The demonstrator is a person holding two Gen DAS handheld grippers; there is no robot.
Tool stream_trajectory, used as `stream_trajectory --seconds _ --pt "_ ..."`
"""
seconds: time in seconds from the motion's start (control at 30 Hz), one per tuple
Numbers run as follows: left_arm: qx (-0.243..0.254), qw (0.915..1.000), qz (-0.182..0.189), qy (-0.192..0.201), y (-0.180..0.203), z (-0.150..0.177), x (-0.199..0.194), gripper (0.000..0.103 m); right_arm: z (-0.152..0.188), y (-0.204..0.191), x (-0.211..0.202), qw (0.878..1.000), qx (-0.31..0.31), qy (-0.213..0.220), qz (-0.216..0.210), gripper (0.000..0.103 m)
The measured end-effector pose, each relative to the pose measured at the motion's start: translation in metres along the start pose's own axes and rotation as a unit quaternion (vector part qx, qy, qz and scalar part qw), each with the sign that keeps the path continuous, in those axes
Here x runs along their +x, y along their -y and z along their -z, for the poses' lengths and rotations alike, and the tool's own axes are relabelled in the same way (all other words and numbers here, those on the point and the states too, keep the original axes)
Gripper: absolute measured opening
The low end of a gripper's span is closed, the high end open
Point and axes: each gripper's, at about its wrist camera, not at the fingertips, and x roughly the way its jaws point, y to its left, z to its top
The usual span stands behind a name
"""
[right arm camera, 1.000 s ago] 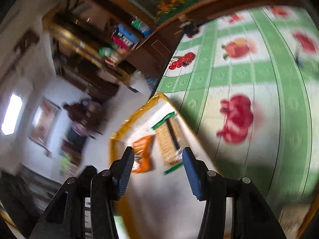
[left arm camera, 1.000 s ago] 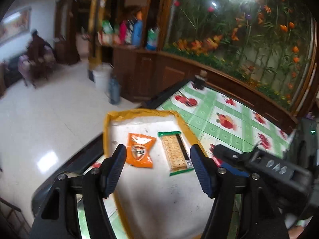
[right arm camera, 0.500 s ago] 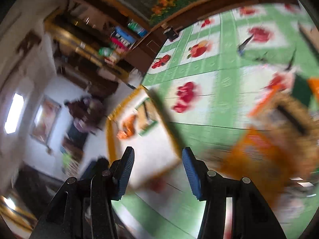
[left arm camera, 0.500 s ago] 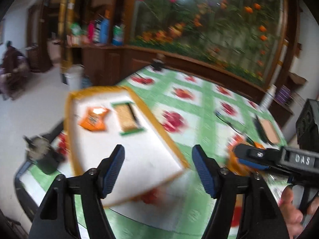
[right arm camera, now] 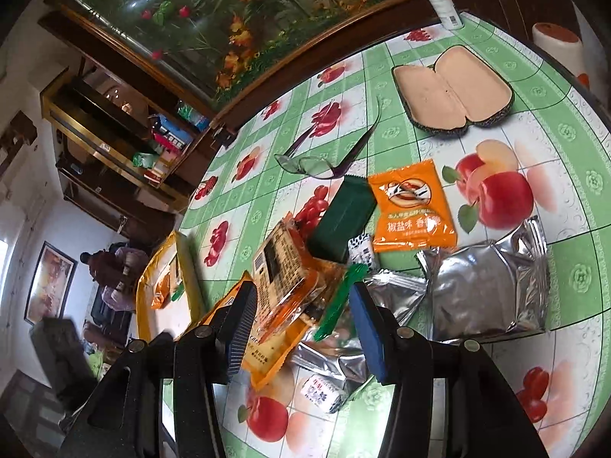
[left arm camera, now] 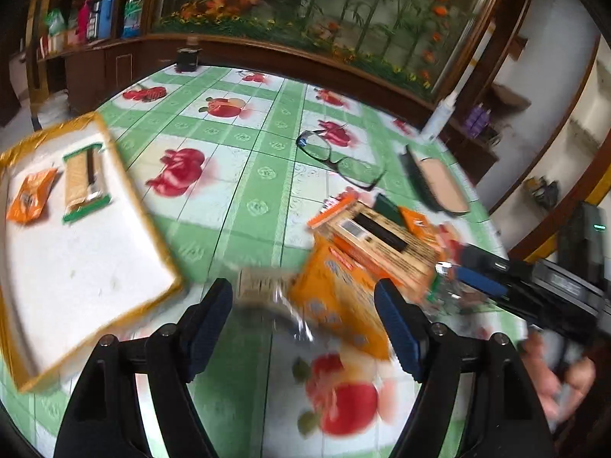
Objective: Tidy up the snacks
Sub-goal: 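Grasp the square orange biscuit packet with the left tool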
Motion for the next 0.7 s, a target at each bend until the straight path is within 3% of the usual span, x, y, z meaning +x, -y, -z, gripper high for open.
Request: stream_trajectory --seconds 0.1,0.2,0.33,0.4,0.53,0.6,0.63,0.67,0.7 --pt "0.009 0.9995 0.009 -0.028 0.007 -0.008 0.028 0.076 0.000 0.003 -0.005 1.000 0.008 -0.001 -0.013 0.054" --pt "0.046 0.9987 0.005 -0.022 0.026 0.001 0.034 0.058 -0.003 0.013 -0.009 1.000 0.022 0.006 -0.008 0.054" --pt "0.108 0.9933 0.024 -0.035 0.050 0.030 0.026 0.053 -0.005 0.024 -0.010 0.999 0.050 0.002 -0.015 0.054" --pt "0.128 0.9883 0.053 -0.063 0.059 0.051 0.022 0.053 -0.005 0.024 -0.009 0.998 0.055 -0.004 -0.020 0.054" --pt "0.170 0.9683 0.136 -0.122 0.072 0.089 0.010 0.054 -0.004 0.022 -0.012 0.998 0.055 -0.005 -0.027 0.054" --pt "0.185 0.9647 0.147 -0.118 0.075 0.092 0.001 0.061 -0.004 0.023 -0.014 0.998 0.057 0.001 -0.024 0.054" --pt "0.190 0.9662 0.138 -0.106 0.075 0.089 -0.002 0.073 -0.005 0.024 -0.016 0.998 0.059 0.005 -0.022 0.054" --pt "0.205 0.9695 0.106 -0.083 0.078 0.085 -0.004 0.083 -0.005 0.025 -0.017 0.998 0.061 0.009 -0.019 0.054" --pt "0.216 0.9702 0.087 -0.068 0.081 0.081 -0.005 0.085 -0.005 0.026 -0.018 0.998 0.064 0.011 -0.018 0.054"
